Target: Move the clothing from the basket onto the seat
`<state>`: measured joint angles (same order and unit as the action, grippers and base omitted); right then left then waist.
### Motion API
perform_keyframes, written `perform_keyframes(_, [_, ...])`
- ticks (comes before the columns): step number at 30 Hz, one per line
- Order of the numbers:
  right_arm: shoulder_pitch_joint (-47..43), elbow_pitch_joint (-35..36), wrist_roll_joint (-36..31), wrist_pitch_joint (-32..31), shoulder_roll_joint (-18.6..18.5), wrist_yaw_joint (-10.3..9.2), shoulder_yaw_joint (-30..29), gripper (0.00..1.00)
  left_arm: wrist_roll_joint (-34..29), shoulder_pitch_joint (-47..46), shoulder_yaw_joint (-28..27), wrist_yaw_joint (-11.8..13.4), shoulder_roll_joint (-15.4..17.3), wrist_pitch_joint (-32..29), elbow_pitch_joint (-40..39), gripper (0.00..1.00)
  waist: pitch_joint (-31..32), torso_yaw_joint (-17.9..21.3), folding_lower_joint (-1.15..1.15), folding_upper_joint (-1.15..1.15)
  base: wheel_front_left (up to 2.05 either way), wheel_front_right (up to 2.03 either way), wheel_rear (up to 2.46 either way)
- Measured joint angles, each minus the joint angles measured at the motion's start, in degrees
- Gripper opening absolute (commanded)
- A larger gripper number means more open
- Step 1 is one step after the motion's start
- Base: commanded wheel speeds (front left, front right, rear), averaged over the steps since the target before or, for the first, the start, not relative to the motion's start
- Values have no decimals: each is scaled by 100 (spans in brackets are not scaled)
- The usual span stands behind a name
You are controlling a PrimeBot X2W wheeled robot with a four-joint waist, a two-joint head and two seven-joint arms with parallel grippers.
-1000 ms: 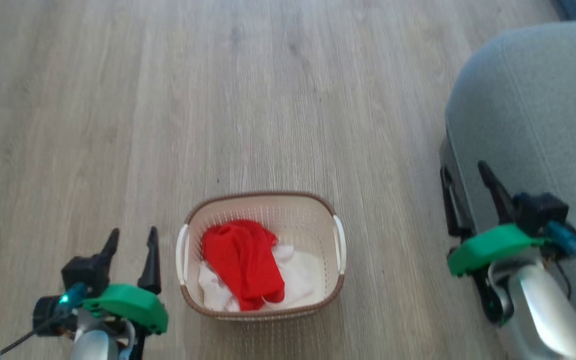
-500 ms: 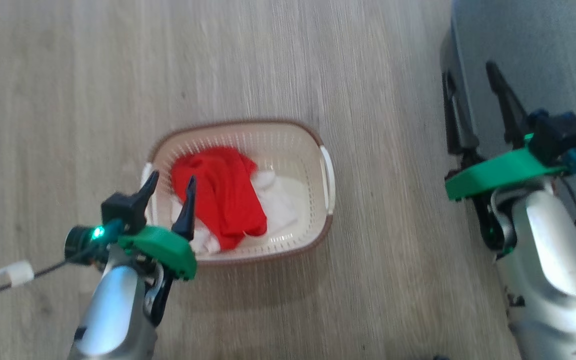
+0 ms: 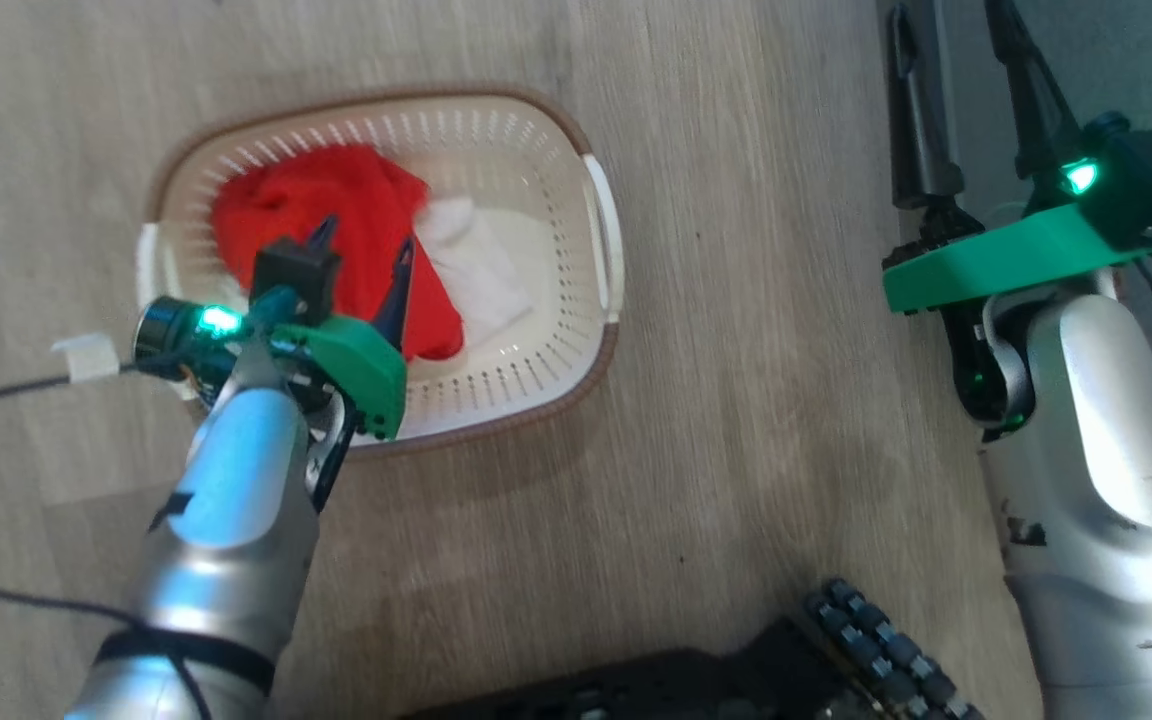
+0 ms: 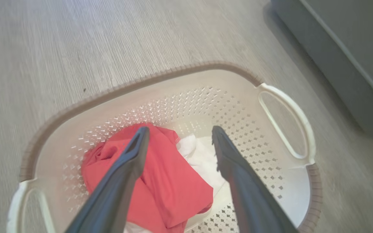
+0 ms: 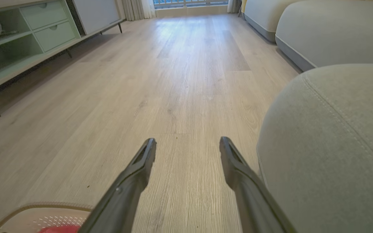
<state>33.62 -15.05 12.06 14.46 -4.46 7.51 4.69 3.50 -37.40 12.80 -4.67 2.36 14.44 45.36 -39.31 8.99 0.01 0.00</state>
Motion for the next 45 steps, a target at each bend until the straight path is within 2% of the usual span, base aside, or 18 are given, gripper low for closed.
perform_keyframes(7, [166, 89, 13, 1, 60, 0, 98, 100, -410, -801, 232, 278, 189, 0, 1184, 100, -559, 295, -1, 0, 0, 0, 0])
perform_keyframes(15, [320, 176, 266, 1, 79, 0, 168, 100, -814, -1844, 486, 800, 470, -207, 2224, 100, -1020, 614, 0, 0, 0, 0, 0])
perform_keyframes(23, [349, 254, 476, 1, 85, 0, 205, 100, -1161, -2136, 851, 1066, 734, -600, 2699, 100, -1322, 792, -1, 0, 0, 0, 0])
perform_keyframes(27, [349, 265, 548, 1, 87, 0, 226, 100, -1488, -2323, 1212, 1141, 805, -811, 2772, 100, -1389, 812, -1, 0, 0, 0, 0])
perform_keyframes(30, [352, 274, 571, 1, 87, 0, 274, 100, -1960, -2463, 1722, 1102, 889, -1053, 2805, 100, -1417, 818, -1, 0, 0, 0, 0])
perform_keyframes(33, [354, 286, 626, 1, 90, 0, 297, 100, -2440, -2582, 2226, 920, 932, -1367, 2831, 100, -1437, 819, -2, 0, 0, 0, 0])
perform_keyframes(37, [358, 307, 627, 1, 90, 0, 307, 100, -2674, -2631, 2532, 775, 990, -1523, 2842, 100, -1468, 817, -2, 0, 0, 0, 0])
perform_keyframes(45, [453, 408, 737, 2, 91, 0, 389, 100, -3030, -2771, 3022, 432, 1437, -1748, 2887, 100, -1615, 906, -1, 0, 0, 0, 0])
